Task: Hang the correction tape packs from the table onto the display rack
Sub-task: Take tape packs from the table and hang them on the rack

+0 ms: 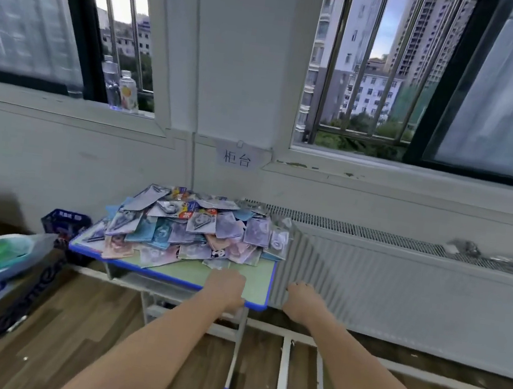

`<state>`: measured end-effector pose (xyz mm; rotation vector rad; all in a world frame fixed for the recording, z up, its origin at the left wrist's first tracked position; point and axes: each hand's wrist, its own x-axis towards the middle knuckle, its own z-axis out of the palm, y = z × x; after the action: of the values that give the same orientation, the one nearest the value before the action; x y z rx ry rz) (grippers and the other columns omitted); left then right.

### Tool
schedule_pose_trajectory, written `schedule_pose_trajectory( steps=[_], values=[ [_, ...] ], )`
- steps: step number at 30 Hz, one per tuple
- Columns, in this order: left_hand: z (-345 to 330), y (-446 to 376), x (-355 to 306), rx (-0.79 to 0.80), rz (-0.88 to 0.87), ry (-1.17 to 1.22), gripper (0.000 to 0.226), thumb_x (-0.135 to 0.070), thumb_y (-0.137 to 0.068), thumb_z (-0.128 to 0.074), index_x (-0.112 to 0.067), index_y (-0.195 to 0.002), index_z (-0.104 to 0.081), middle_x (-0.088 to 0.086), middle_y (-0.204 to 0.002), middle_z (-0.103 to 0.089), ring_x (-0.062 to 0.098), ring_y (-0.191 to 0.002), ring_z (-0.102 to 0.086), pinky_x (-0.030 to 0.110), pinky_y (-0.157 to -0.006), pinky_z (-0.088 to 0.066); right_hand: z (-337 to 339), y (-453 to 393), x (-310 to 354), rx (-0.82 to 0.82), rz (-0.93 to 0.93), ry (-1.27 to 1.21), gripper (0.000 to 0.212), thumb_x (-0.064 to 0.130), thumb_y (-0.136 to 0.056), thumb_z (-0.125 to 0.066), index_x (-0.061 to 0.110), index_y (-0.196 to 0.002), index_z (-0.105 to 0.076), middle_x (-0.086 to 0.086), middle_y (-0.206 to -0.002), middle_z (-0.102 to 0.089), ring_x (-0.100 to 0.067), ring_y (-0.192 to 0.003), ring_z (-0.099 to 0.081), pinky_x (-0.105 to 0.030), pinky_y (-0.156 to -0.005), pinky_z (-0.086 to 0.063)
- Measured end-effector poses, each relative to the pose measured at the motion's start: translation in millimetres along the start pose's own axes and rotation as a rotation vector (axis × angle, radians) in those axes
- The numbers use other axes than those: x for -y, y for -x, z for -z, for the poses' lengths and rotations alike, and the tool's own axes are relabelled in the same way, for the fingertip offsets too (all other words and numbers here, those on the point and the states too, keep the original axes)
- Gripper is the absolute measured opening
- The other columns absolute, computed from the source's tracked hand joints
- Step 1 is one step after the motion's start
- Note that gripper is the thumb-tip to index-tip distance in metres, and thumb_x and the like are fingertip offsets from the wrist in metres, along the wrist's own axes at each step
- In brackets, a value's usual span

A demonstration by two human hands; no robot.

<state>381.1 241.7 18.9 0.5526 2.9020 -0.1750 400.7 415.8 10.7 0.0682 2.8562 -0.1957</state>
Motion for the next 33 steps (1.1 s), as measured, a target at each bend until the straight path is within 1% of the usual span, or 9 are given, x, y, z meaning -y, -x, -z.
schedule_pose_trajectory(
  steps=[4,8,11,14,20,26,28,30,33],
  values=[
    [-3,-76,26,0.01,-0.029,0.017,0.04,-0.038,-0.095,-0.051,-0.009,-0.122,-0.055,0.013,-0.126,-0.056,0.029,-0.116,-0.053,0.036,-0.089,-0.044,3,-73,-2,0.027,-0.041,-0.03,0.046,0.017,-0.096,-0.041,0.007,-0.141,-0.037,-0.015,-0.144,-0.041,-0.03,-0.132,-0.038,-0.036,-0.105,-0.036],
    [-3,-144,45,0.03,-0.094,-0.002,0.037,-0.037,-0.096,-0.05,-0.01,-0.121,-0.057,0.013,-0.125,-0.057,0.029,-0.117,-0.052,0.035,-0.09,-0.044,12,-142,-4,0.072,-0.092,-0.115,0.045,0.026,-0.096,-0.043,0.009,-0.138,-0.042,-0.013,-0.142,-0.044,-0.029,-0.129,-0.044,-0.034,-0.104,-0.038],
    [-7,-190,53,0.034,-0.153,-0.032,0.036,-0.033,-0.095,-0.05,-0.01,-0.122,-0.055,0.013,-0.124,-0.058,0.031,-0.115,-0.053,0.037,-0.088,-0.046,11,-185,-7,0.091,-0.154,-0.161,0.041,0.023,-0.094,-0.043,0.009,-0.133,-0.045,-0.013,-0.137,-0.048,-0.028,-0.123,-0.048,-0.033,-0.098,-0.041],
    [-7,-231,53,0.047,-0.147,0.031,0.034,-0.029,-0.097,-0.046,-0.009,-0.123,-0.054,0.014,-0.122,-0.059,0.031,-0.113,-0.055,0.036,-0.085,-0.046,9,-215,-12,0.122,-0.191,-0.203,0.041,0.023,-0.094,-0.046,0.008,-0.132,-0.046,-0.012,-0.134,-0.05,-0.027,-0.121,-0.048,-0.033,-0.097,-0.041],
    [-15,-302,55,0.051,0.009,0.194,0.03,-0.021,-0.093,-0.047,-0.012,-0.119,-0.061,0.008,-0.115,-0.065,0.026,-0.108,-0.06,0.028,-0.077,-0.045,10,-272,-31,0.168,-0.209,-0.279,0.034,0.02,-0.097,-0.046,0.002,-0.126,-0.052,-0.015,-0.127,-0.057,-0.029,-0.116,-0.054,-0.035,-0.095,-0.044],
    [-31,-345,45,0.053,0.253,0.374,0.04,-0.029,-0.093,-0.049,-0.008,-0.127,-0.05,0.012,-0.128,-0.051,0.028,-0.119,-0.047,0.034,-0.092,-0.042,8,-333,-53,0.227,-0.33,-0.515,0.039,0.026,-0.098,-0.047,-0.001,-0.127,-0.051,-0.018,-0.128,-0.056,-0.03,-0.117,-0.054,-0.034,-0.095,-0.045],
    [-38,-353,38,0.059,0.334,0.421,0.045,-0.03,-0.091,-0.052,-0.007,-0.129,-0.047,0.013,-0.131,-0.048,0.029,-0.122,-0.044,0.036,-0.094,-0.041,2,-346,-57,0.239,-0.397,-0.653,0.047,0.033,-0.096,-0.051,-0.001,-0.129,-0.048,-0.018,-0.127,-0.055,-0.029,-0.112,-0.055,-0.032,-0.088,-0.045],
    [-42,-358,31,0.044,0.403,0.459,0.05,-0.031,-0.09,-0.053,-0.004,-0.131,-0.043,0.015,-0.133,-0.046,0.03,-0.125,-0.042,0.036,-0.098,-0.039,-5,-357,-58,0.255,-0.46,-0.811,0.053,0.034,-0.093,-0.057,-0.003,-0.13,-0.046,-0.017,-0.119,-0.055,-0.025,-0.098,-0.054,-0.028,-0.076,-0.042],
    [-48,-363,25,0.034,0.482,0.445,0.064,-0.041,-0.09,-0.056,0.0,-0.135,-0.037,0.017,-0.136,-0.043,0.03,-0.128,-0.04,0.035,-0.104,-0.034,-13,-366,-56,0.264,-0.504,-0.991,0.049,0.03,-0.089,-0.064,-0.004,-0.122,-0.051,-0.014,-0.108,-0.055,-0.023,-0.093,-0.053,-0.027,-0.072,-0.039]
  ],
)
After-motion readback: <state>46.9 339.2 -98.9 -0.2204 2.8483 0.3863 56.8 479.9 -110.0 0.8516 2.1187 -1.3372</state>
